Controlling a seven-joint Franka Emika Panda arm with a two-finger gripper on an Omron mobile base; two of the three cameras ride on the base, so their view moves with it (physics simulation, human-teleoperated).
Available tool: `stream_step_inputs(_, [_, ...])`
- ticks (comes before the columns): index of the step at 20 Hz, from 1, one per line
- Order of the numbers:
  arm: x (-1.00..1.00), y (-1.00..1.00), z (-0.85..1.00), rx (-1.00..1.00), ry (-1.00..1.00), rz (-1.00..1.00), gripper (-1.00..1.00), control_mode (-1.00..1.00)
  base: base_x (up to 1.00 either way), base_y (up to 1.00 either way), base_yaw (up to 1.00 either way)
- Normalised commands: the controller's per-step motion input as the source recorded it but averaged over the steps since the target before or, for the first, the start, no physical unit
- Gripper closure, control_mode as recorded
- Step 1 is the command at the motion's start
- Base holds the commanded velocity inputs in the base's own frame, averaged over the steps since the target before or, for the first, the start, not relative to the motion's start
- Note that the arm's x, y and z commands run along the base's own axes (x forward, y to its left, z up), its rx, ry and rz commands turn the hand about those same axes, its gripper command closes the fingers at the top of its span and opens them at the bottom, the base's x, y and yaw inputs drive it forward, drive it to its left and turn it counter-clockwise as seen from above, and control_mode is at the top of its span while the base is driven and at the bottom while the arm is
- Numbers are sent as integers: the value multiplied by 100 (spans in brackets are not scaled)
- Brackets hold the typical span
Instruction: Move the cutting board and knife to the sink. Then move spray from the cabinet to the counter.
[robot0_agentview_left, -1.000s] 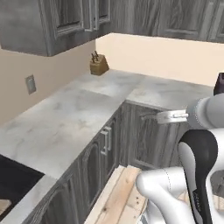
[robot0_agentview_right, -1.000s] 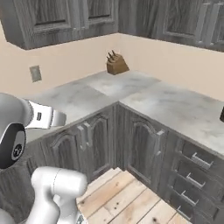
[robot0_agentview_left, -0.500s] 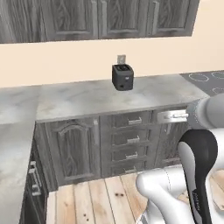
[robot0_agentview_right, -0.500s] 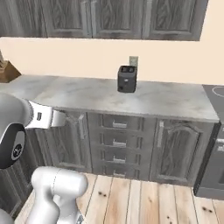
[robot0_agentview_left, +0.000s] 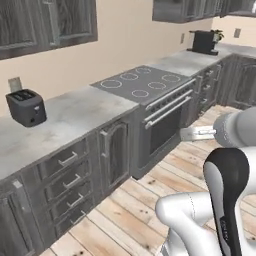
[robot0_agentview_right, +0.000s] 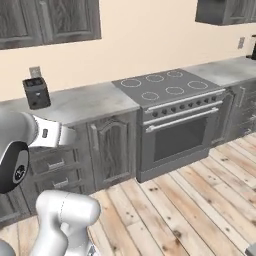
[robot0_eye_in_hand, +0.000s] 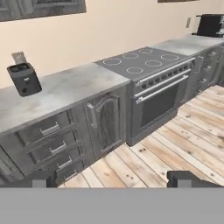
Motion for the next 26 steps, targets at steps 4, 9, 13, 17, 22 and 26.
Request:
stream_step_inputs(4, [0,0,0,0,0,0,-100,100,87,97,-68])
stream_step_inputs(9, [0,0,0,0,0,0,-100,100,100,98,-64])
stream_step_inputs(13, [0,0,0,0,0,0,-100,100,100,68,-54])
stream_step_inputs(17, [0,0,0,0,0,0,-100,100,100,4,-23])
stream_step_inputs(22, [0,0,0,0,0,0,-100,100,100,-52,1])
stream_step_inputs(26, [0,0,0,0,0,0,-100,100,100,-63,0])
